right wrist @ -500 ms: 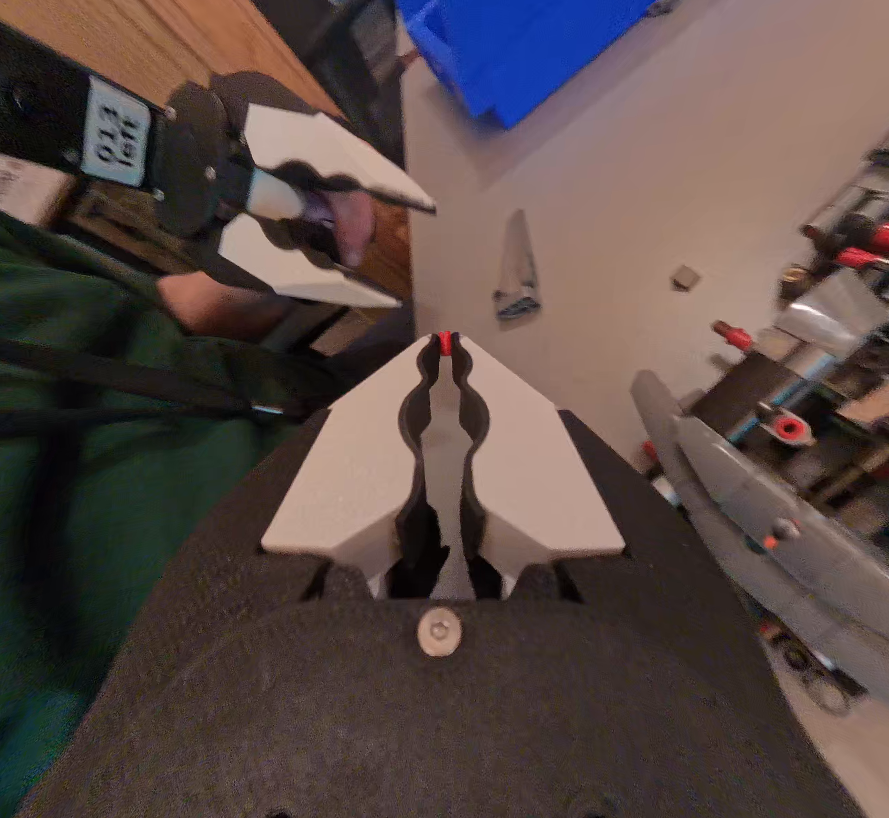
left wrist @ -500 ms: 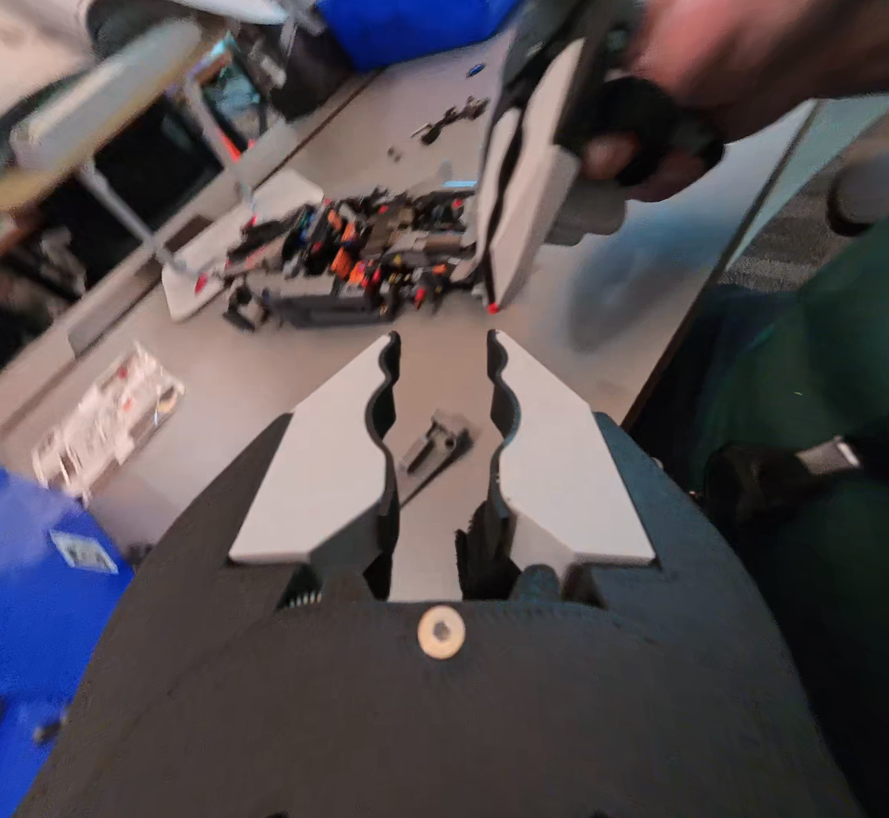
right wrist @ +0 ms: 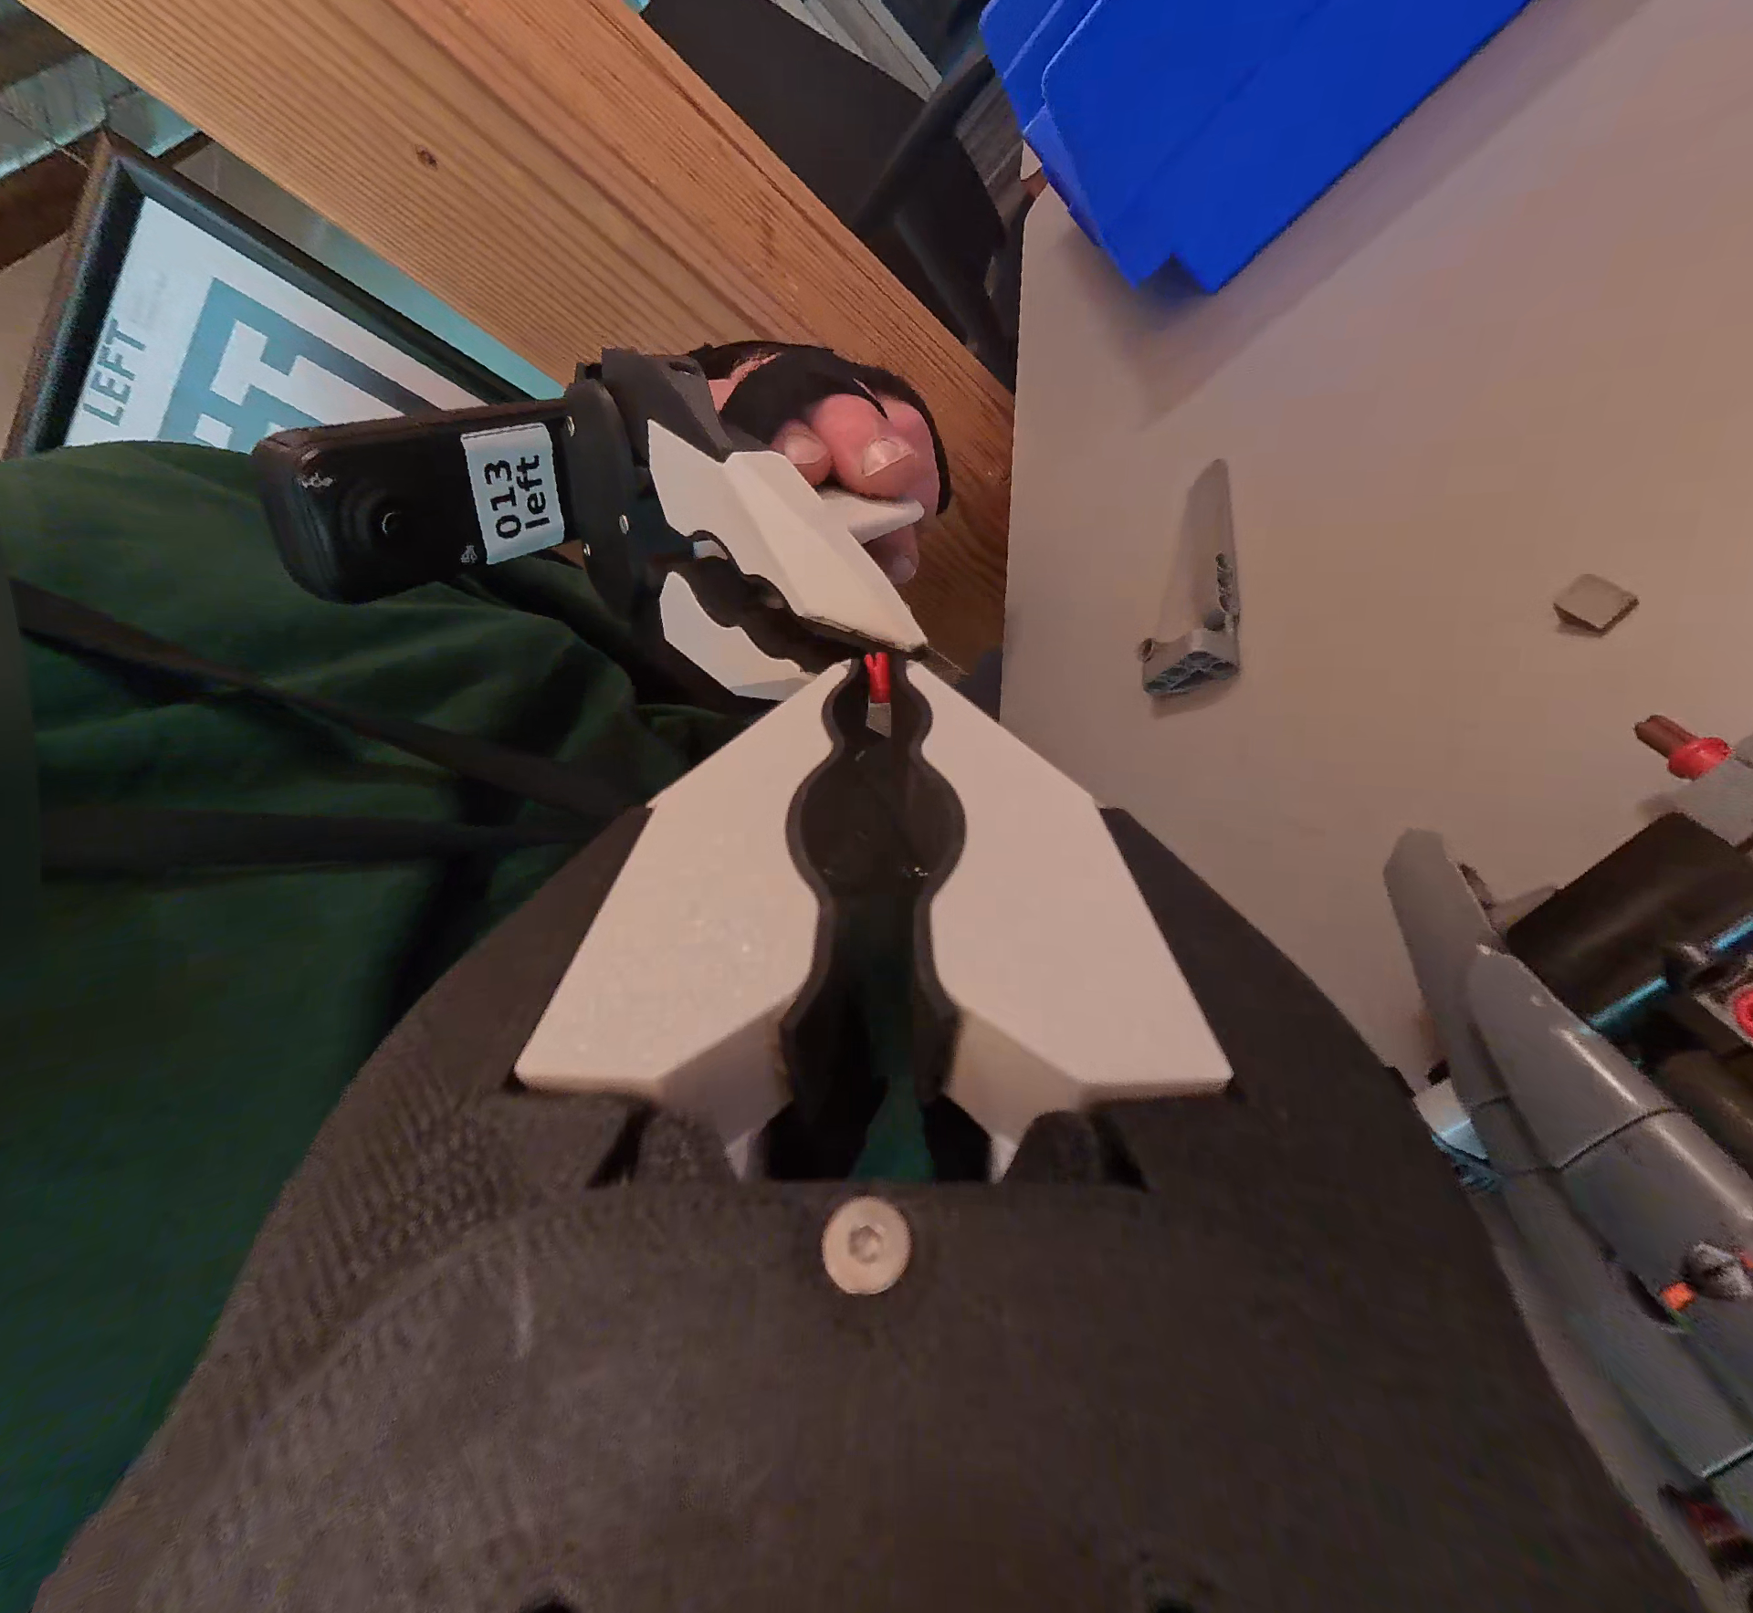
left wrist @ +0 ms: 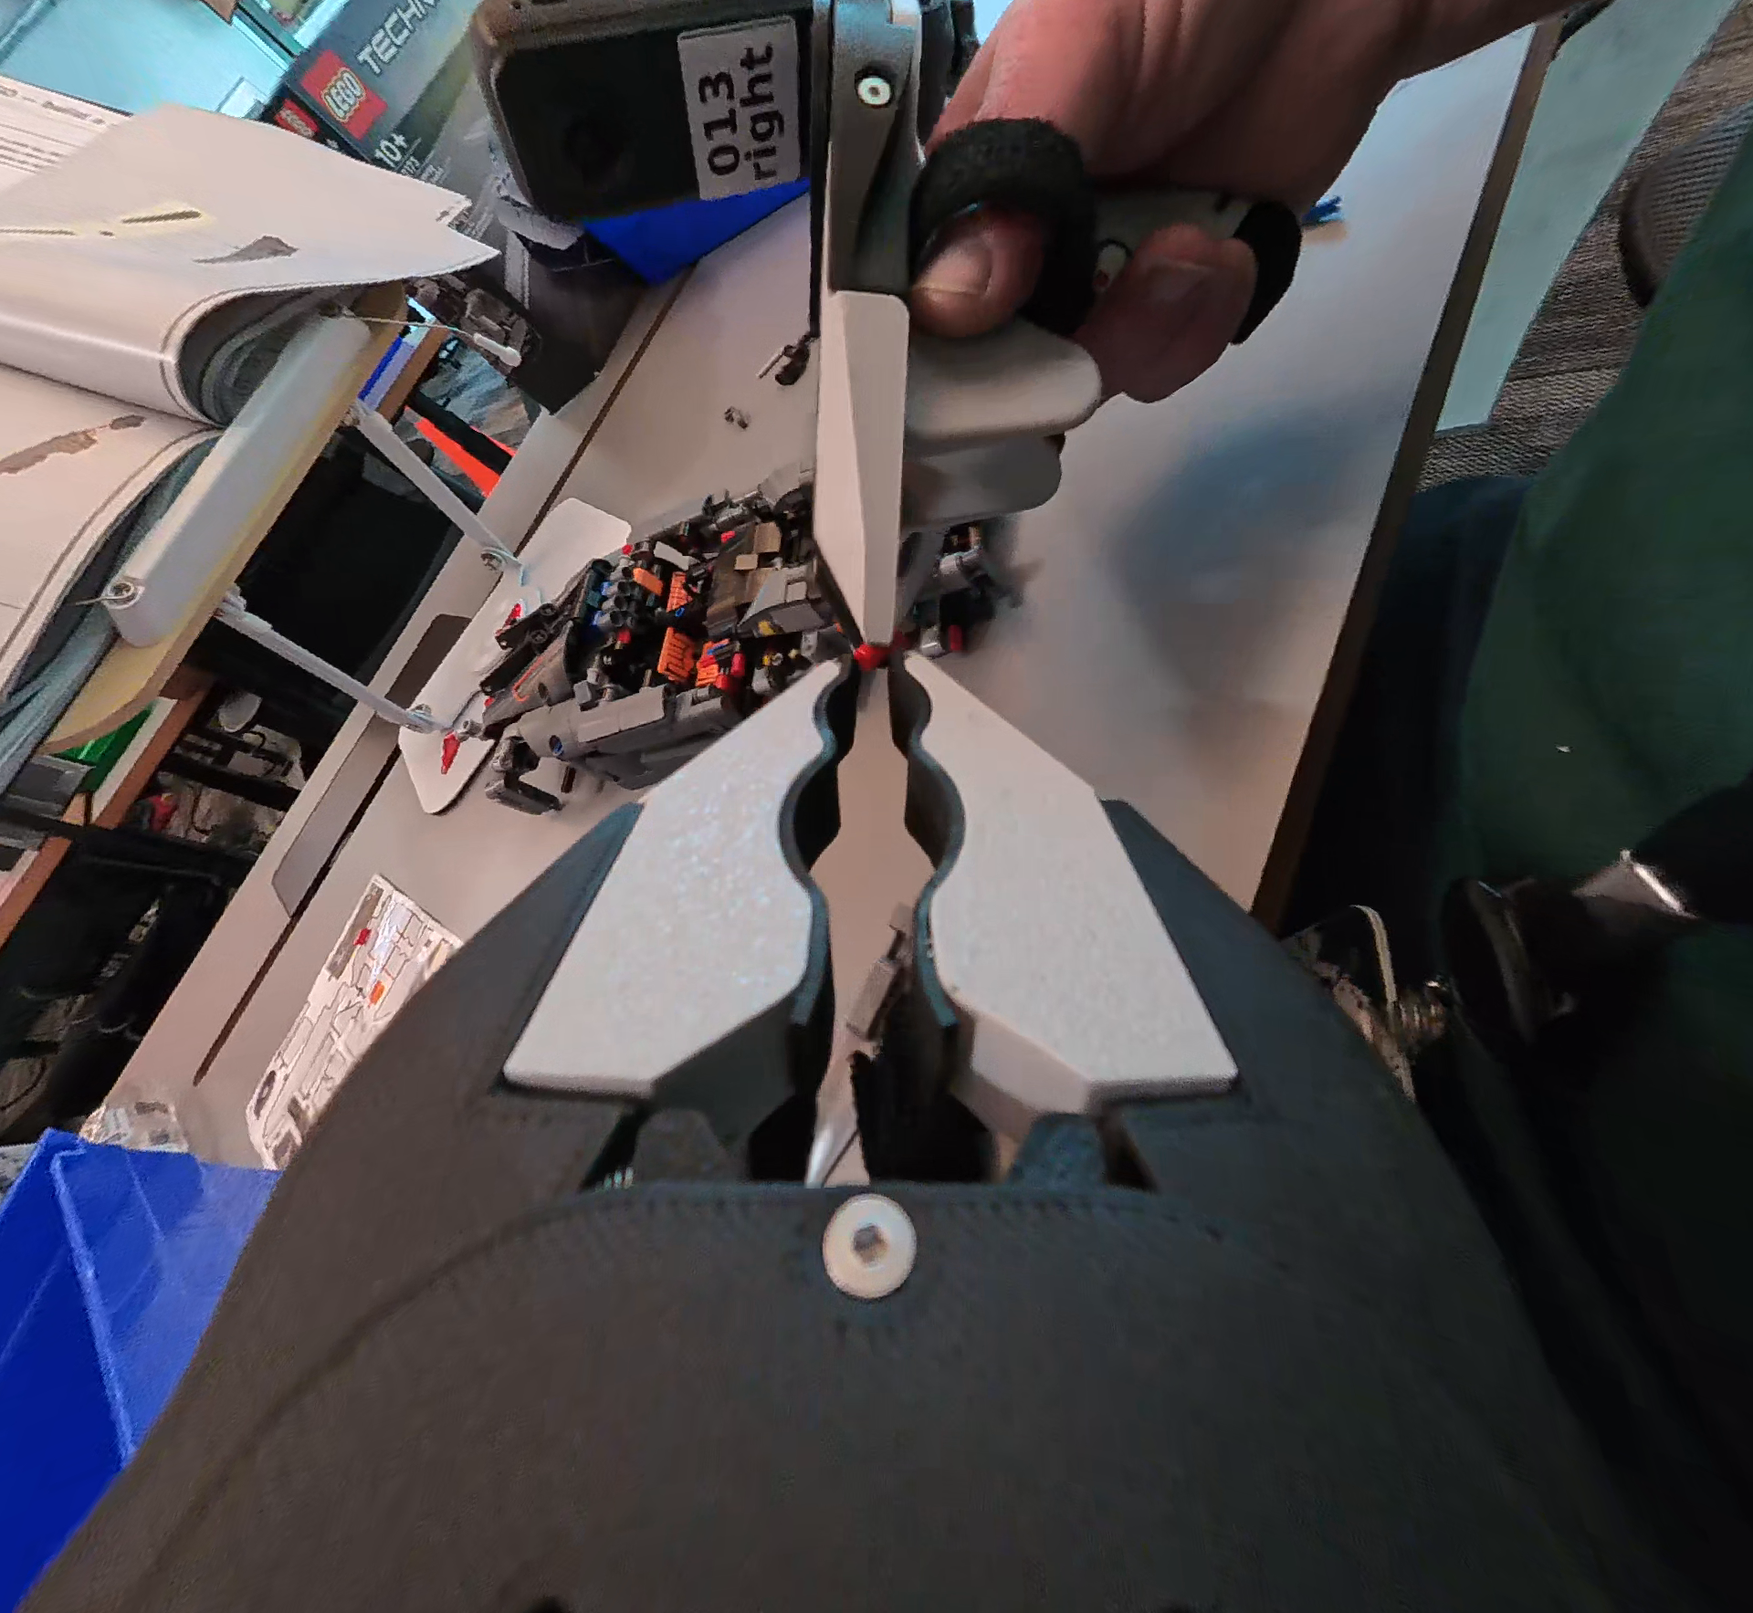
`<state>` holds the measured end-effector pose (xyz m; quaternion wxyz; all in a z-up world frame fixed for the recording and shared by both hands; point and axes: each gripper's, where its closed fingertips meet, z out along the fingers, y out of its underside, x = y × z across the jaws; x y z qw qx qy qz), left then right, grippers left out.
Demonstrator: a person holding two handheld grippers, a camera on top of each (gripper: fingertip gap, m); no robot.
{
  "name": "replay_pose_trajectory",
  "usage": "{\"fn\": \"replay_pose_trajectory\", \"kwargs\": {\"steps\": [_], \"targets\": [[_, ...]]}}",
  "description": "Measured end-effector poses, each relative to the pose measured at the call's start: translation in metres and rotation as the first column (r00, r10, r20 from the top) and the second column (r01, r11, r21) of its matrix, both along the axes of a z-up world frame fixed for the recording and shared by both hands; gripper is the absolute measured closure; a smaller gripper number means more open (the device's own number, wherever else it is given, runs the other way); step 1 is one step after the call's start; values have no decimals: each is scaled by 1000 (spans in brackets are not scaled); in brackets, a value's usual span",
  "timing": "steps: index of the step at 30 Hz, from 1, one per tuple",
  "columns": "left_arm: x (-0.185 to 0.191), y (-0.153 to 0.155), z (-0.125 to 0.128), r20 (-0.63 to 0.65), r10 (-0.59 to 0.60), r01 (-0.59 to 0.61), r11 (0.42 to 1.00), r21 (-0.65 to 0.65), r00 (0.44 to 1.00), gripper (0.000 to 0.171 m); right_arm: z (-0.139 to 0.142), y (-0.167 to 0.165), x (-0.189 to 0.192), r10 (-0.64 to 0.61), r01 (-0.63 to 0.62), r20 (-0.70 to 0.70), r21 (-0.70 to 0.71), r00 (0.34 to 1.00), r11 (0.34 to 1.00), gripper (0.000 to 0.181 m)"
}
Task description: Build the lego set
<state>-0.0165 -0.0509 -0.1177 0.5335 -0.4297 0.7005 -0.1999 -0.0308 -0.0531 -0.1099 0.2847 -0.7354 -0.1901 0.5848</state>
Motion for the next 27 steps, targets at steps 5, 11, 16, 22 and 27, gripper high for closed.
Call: {"fn": "replay_pose_trajectory", "kwargs": {"steps": [5, 11, 16, 22, 27], "targets": [[1, 0, 6, 26, 4, -4, 1000, 28, 1000, 164, 3, 1, 2, 12, -12, -16, -11, 1000, 1000, 179], [1, 1, 4, 26, 18, -20, 998, 57, 999, 166, 2, 3, 2, 9, -9, -18, -36, 1000, 999, 179], [2, 10, 7, 56, 100, -101, 995, 24, 993, 168, 5, 12, 4, -74, 74, 1, 8, 997, 997, 178], [6, 15, 11, 93, 137, -138, 990, -2, 986, 170, 8, 20, 10, -168, 167, 15, 75, 986, 983, 176], [9, 16, 15, 109, 135, -134, 991, -13, 985, 170, 12, 21, 16, -206, 207, -24, 86, 978, 975, 173]]}}
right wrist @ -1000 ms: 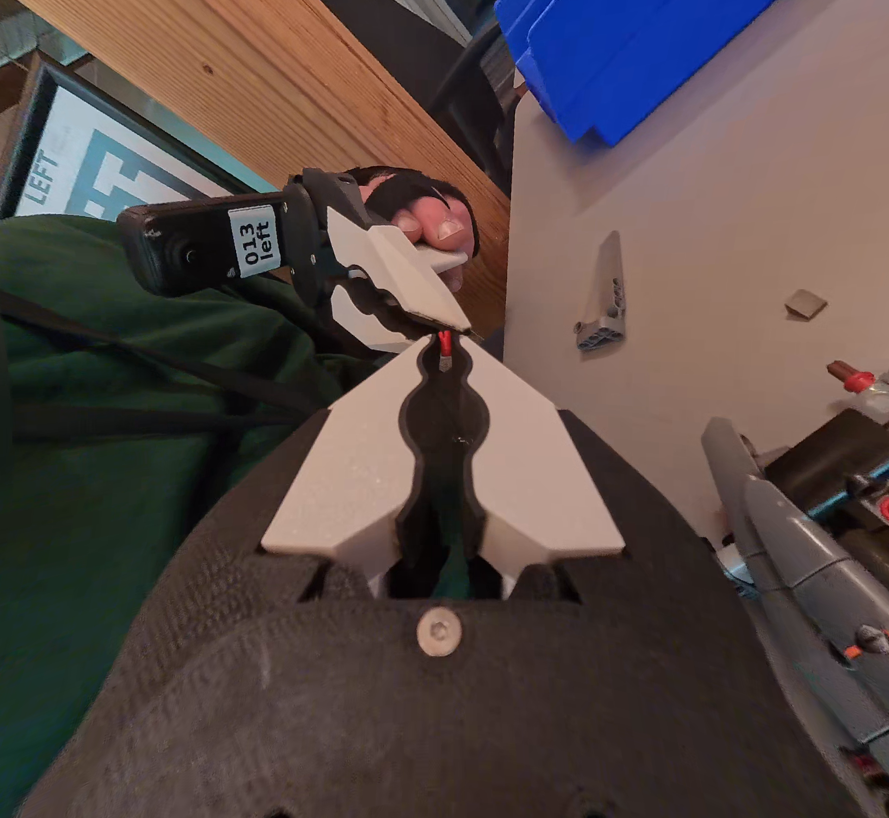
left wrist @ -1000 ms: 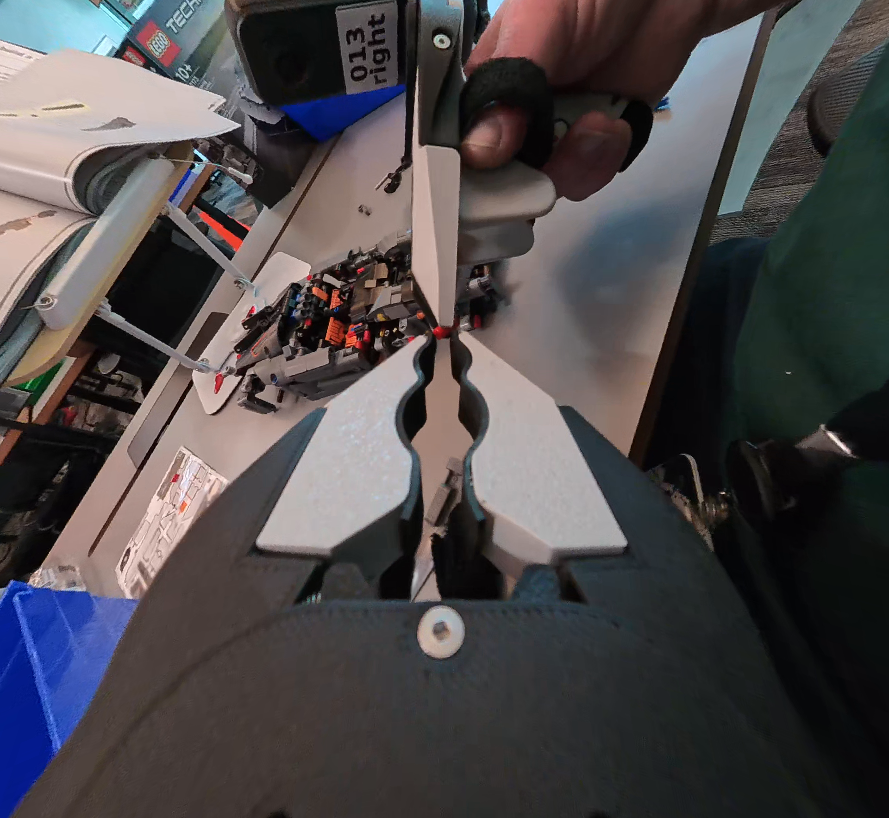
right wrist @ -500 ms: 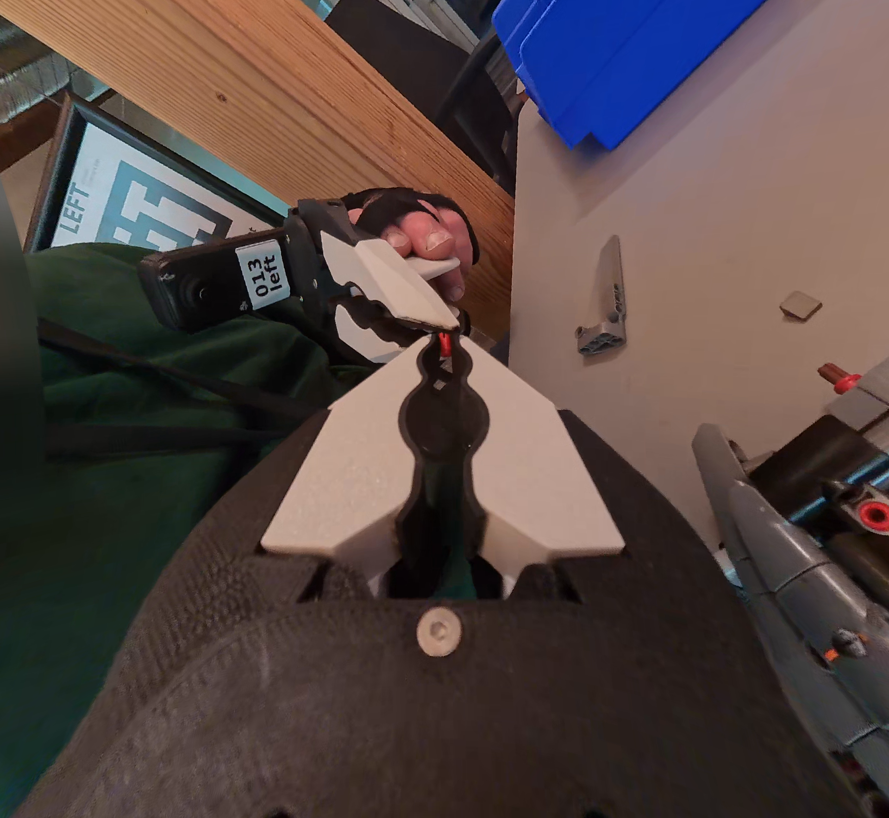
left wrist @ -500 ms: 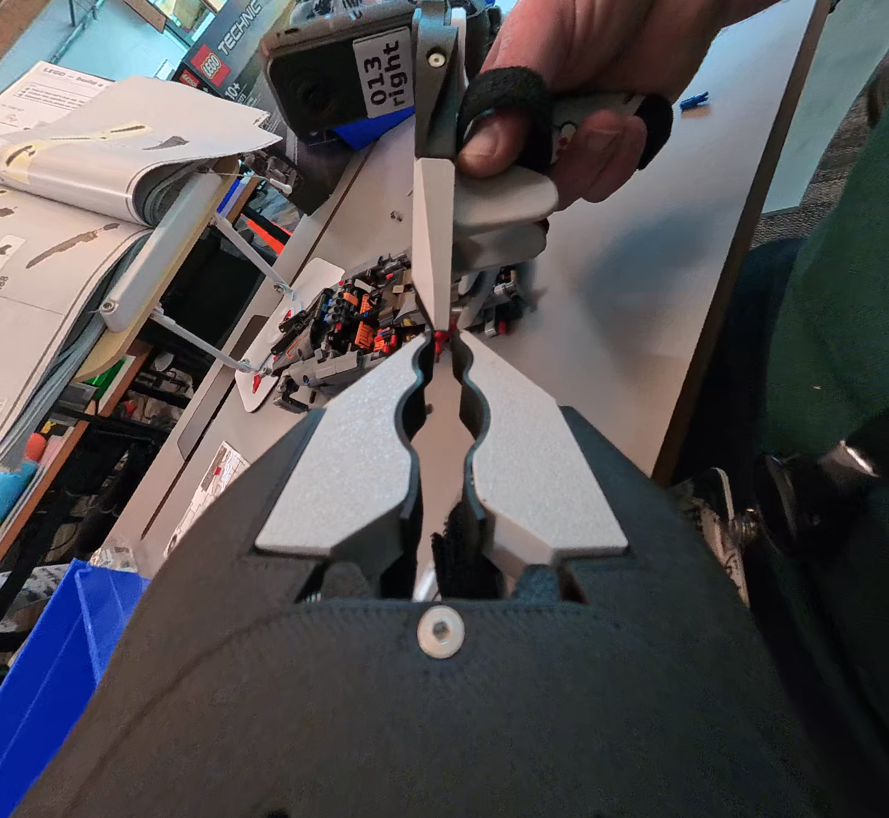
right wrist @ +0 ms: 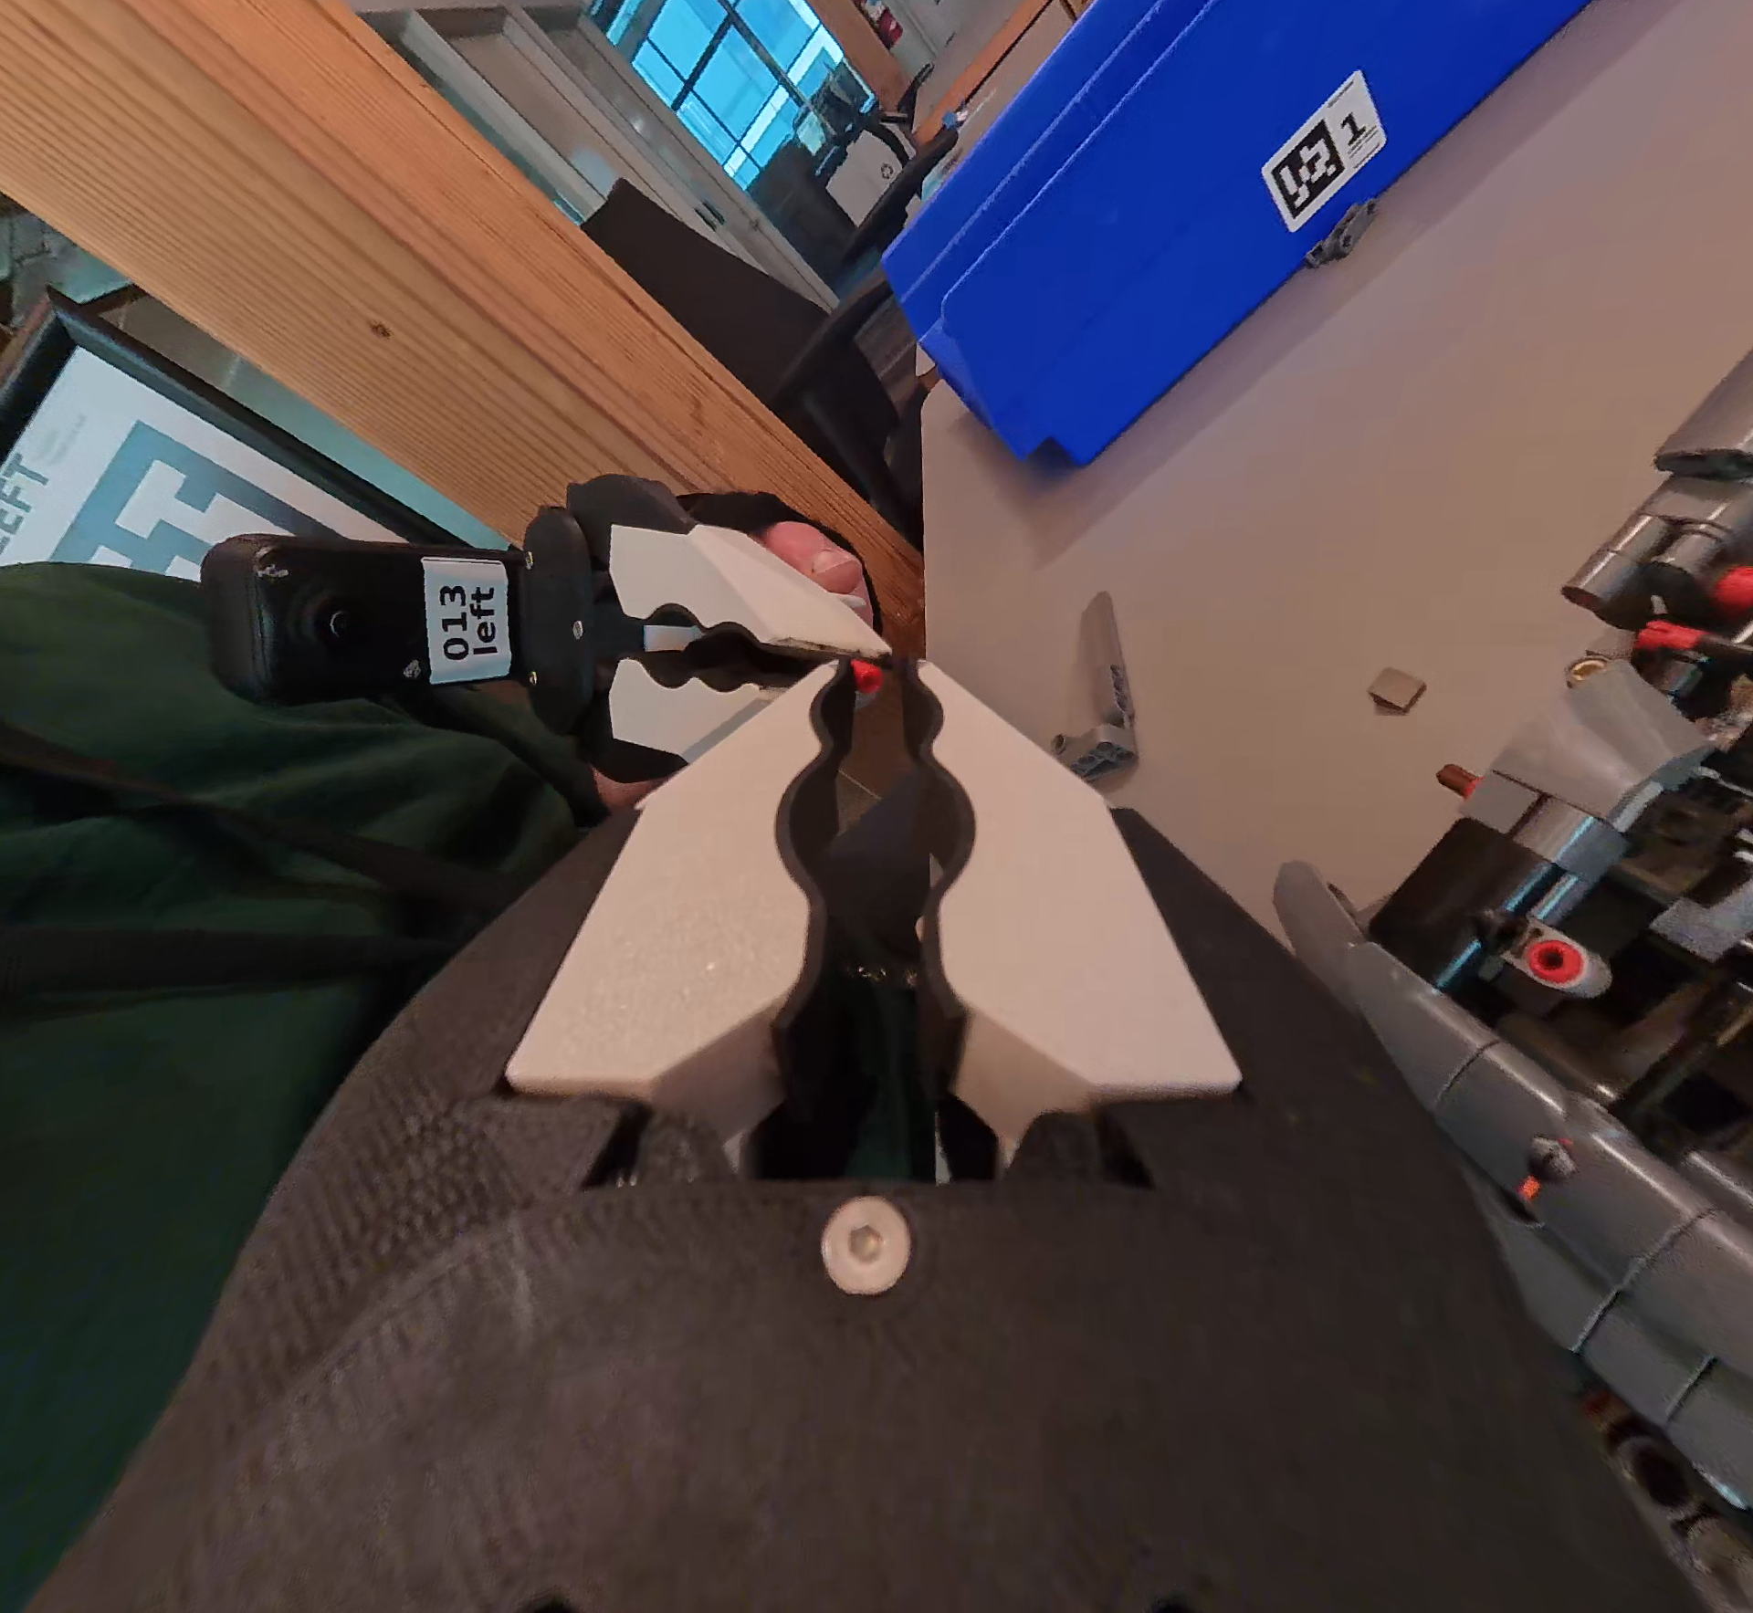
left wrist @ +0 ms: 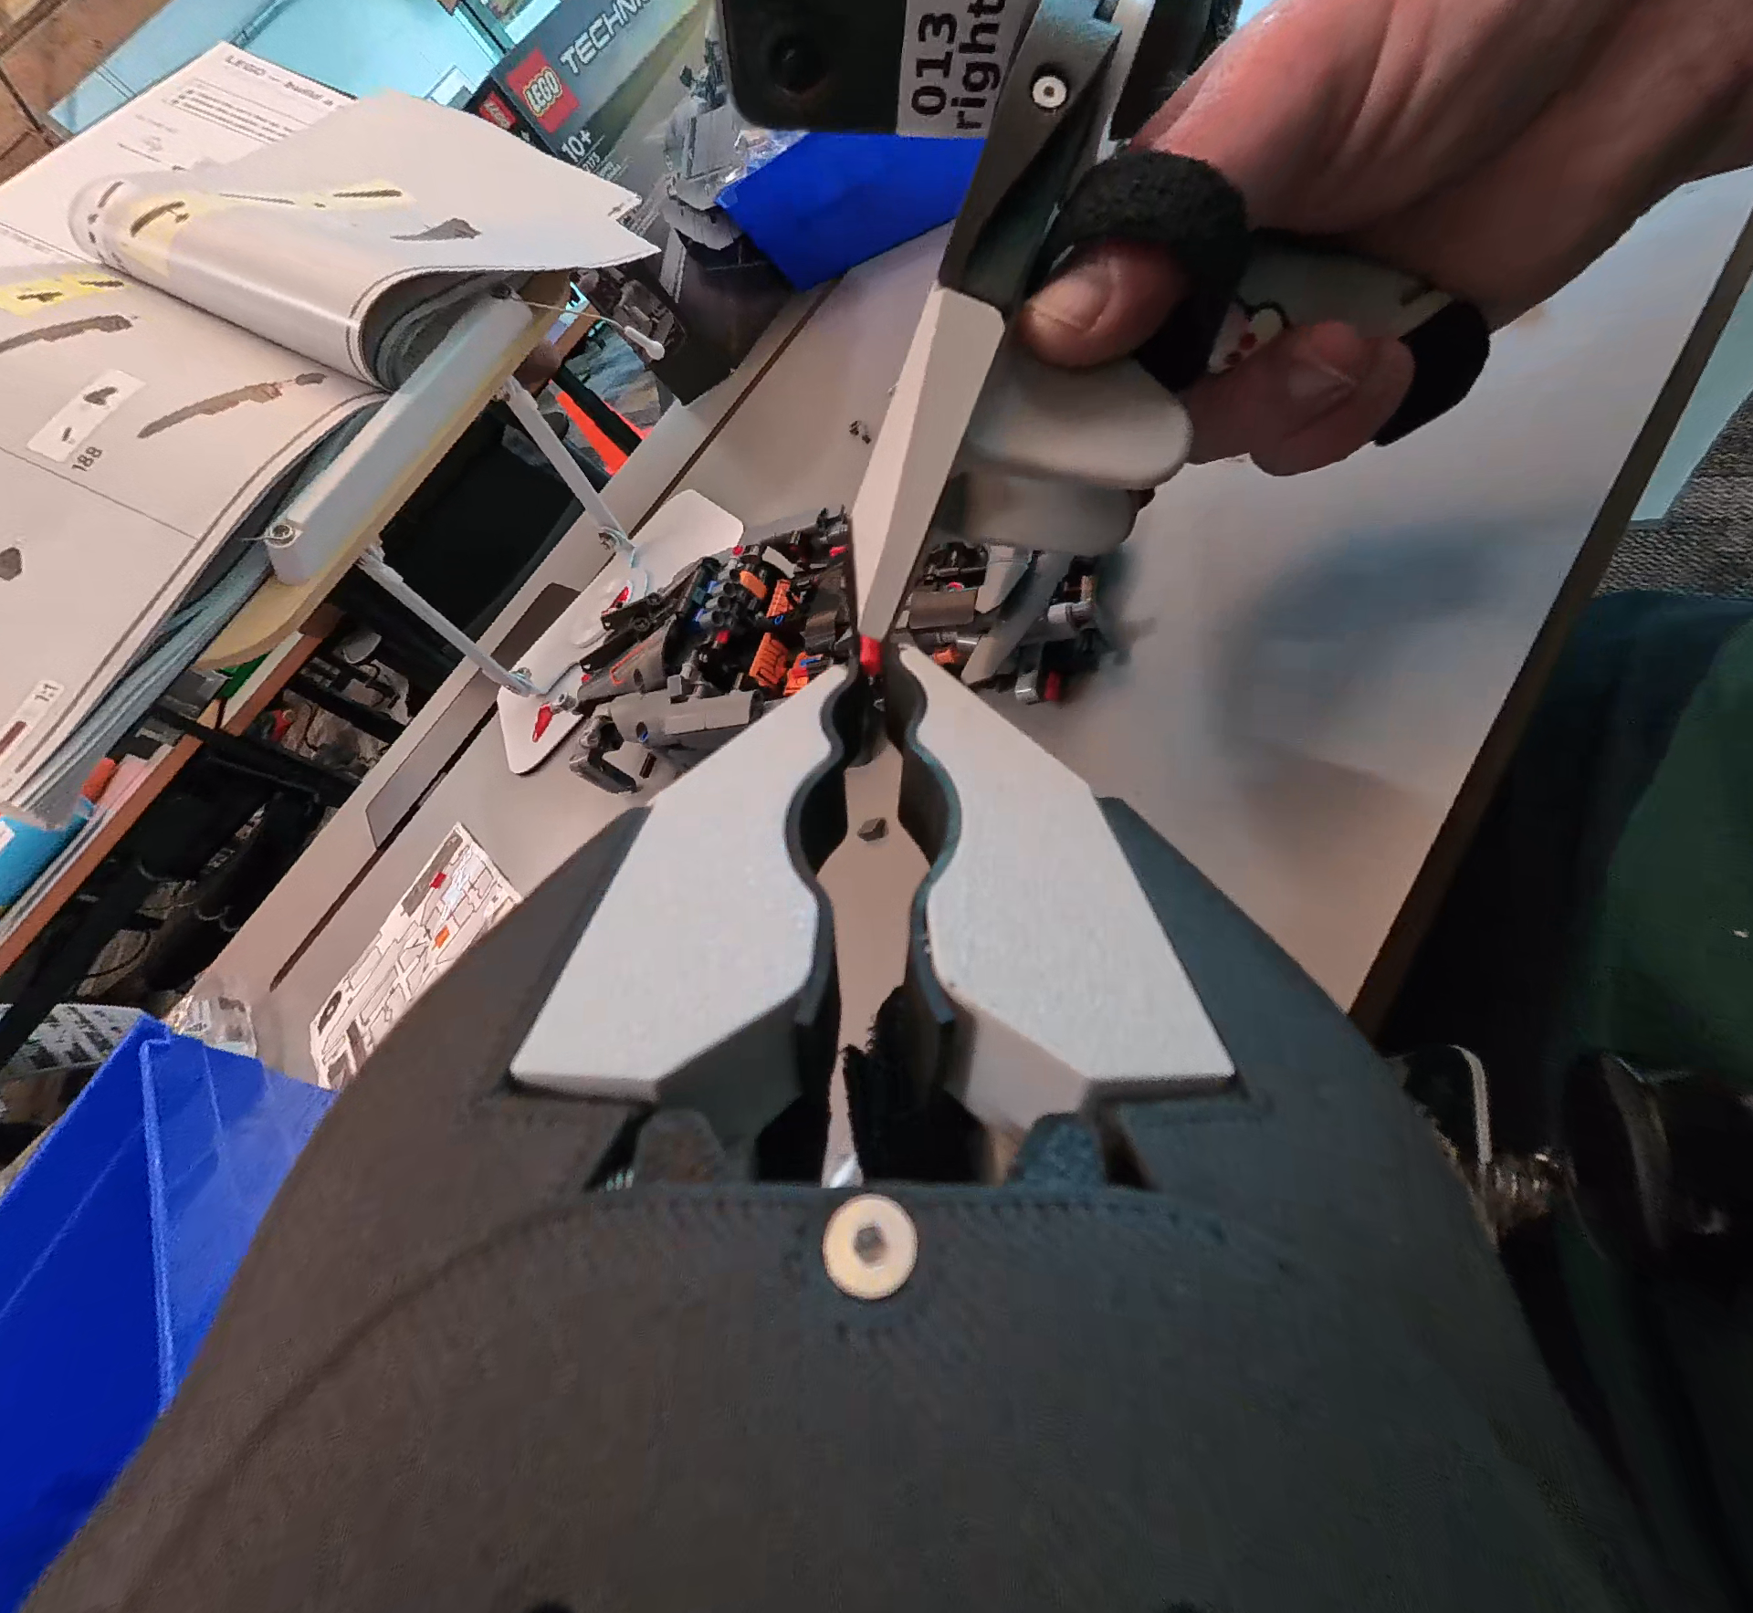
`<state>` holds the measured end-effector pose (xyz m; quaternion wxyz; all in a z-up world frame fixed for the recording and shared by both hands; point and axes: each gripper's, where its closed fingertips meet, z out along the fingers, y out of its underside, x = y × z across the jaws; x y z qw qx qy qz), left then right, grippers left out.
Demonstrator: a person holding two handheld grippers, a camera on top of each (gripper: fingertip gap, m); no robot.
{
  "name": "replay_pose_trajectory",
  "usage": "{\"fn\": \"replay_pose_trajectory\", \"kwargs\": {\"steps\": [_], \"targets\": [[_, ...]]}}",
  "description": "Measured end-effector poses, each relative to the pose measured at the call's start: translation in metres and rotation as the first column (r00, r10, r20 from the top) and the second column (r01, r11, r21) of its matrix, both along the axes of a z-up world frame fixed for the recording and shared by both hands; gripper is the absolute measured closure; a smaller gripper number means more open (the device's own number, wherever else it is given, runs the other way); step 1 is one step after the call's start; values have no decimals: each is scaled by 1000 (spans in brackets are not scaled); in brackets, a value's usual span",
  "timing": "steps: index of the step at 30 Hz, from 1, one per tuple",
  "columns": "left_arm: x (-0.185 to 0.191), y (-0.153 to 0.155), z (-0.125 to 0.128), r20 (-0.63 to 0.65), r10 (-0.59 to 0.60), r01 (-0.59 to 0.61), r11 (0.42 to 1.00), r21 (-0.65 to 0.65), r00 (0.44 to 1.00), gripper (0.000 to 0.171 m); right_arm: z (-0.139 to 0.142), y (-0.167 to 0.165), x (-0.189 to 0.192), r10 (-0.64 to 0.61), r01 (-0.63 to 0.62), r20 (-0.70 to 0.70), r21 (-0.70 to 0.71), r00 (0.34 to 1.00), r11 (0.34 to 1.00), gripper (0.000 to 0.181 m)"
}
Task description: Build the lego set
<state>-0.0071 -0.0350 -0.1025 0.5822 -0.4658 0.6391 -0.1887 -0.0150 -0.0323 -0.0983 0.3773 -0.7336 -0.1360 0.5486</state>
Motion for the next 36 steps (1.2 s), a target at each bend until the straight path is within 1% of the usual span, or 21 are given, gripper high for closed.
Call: {"fn": "replay_pose_trajectory", "kwargs": {"steps": [3, 8, 11, 13, 15, 16, 19, 22, 25, 36], "targets": [[0, 2, 3, 14, 1, -1, 1000, -4, 1000, 170, 2, 0, 4, -7, 7, -33, -8, 999, 1000, 173], [0, 0, 7, 33, -33, 33, 999, -12, 999, 170, 4, -2, 4, 18, -21, -99, -28, 995, 999, 172], [0, 1, 9, 43, -33, 34, 999, -22, 999, 171, 7, -2, 3, 27, -32, -144, -31, 989, 999, 173], [0, 0, 8, 36, -35, 36, 999, -19, 999, 170, 6, -3, 2, 35, -40, -148, -33, 988, 999, 174], [1, -1, 7, 33, -46, 46, 999, -14, 998, 170, 10, -4, 2, 43, -50, -185, -31, 982, 998, 173], [2, -3, 6, 29, -55, 56, 998, -14, 998, 170, 10, -4, 2, 42, -49, -189, -32, 981, 998, 173], [2, -3, 6, 29, -47, 47, 999, -14, 998, 170, 10, -4, 3, 41, -46, -183, -25, 982, 999, 178], [1, -2, 7, 34, -43, 44, 999, -16, 998, 170, 11, -4, 4, 44, -50, -188, -26, 981, 998, 175], [1, -2, 8, 37, -43, 44, 999, -20, 998, 170, 11, -4, 4, 42, -46, -184, -21, 982, 999, 179], [1, -3, 6, 32, -42, 43, 999, -18, 999, 170, 9, -5, 2, 47, -52, -178, -23, 983, 998, 179]]}}
